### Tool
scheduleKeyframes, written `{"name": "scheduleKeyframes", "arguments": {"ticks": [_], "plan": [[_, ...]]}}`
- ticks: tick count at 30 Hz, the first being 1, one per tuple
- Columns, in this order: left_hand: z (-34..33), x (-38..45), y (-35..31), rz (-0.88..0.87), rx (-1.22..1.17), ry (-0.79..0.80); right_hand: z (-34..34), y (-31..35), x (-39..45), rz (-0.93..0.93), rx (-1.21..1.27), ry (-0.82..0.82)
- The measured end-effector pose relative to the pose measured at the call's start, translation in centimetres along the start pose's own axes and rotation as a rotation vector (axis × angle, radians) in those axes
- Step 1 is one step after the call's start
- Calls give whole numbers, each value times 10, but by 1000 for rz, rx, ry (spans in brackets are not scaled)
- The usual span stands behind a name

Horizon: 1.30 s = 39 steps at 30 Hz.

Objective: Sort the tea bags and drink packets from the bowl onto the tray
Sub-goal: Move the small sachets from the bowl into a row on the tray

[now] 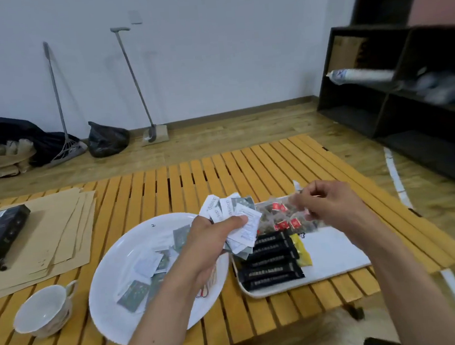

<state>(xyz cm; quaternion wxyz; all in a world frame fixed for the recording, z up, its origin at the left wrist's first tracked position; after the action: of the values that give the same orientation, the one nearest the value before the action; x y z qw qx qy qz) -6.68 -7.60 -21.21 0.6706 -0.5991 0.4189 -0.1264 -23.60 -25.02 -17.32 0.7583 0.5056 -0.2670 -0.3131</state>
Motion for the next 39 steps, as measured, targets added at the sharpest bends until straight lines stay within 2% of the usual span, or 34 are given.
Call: {"name": "scheduleKeyframes", "arguments": {"ticks": [6, 10, 14, 17, 22, 28, 31, 34, 36, 39], "plan": [[-49, 8, 7, -1, -4, 12, 52, -61, -10, -245, 20, -60], [-54, 12, 7, -7, -48, -31, 33, -89, -7, -404, 33, -9], [-55, 15, 8, -1, -78, -42, 12, -97, -2, -455, 28, 29], [-58, 13, 12, 3, -57, -29, 6, -96, 1, -476, -74, 40], [-53, 16, 16, 3, -51, -34, 3, -97, 3, -472, -223, 47], [-50, 17, 14, 0, -76, -20, 3, -90, 2, -454, -230, 83], [-52, 16, 14, 2, -57, -17, 14, -80, 3, -332, -217, -25], [-53, 14, 14, 8, -26, -2, 14, -59, 0, -128, 25, -122], [-55, 13, 14, 10, -21, 15, 3, -45, -6, -85, 246, -50], [-55, 11, 12, 3, -10, 38, -14, -39, -9, -122, 267, 75]]}}
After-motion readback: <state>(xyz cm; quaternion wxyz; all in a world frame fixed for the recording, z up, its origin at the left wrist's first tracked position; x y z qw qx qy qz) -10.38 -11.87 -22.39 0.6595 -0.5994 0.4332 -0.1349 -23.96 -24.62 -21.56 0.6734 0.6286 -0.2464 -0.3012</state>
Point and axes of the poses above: each hand's wrist, its own x-axis towards the middle knuckle, its own z-axis out of the back of the hand, y = z × x, the point moved 6 cm from there along x, towards the middle knuckle, and after that the axes turned 9 degrees about z, right-handed, at the moved point
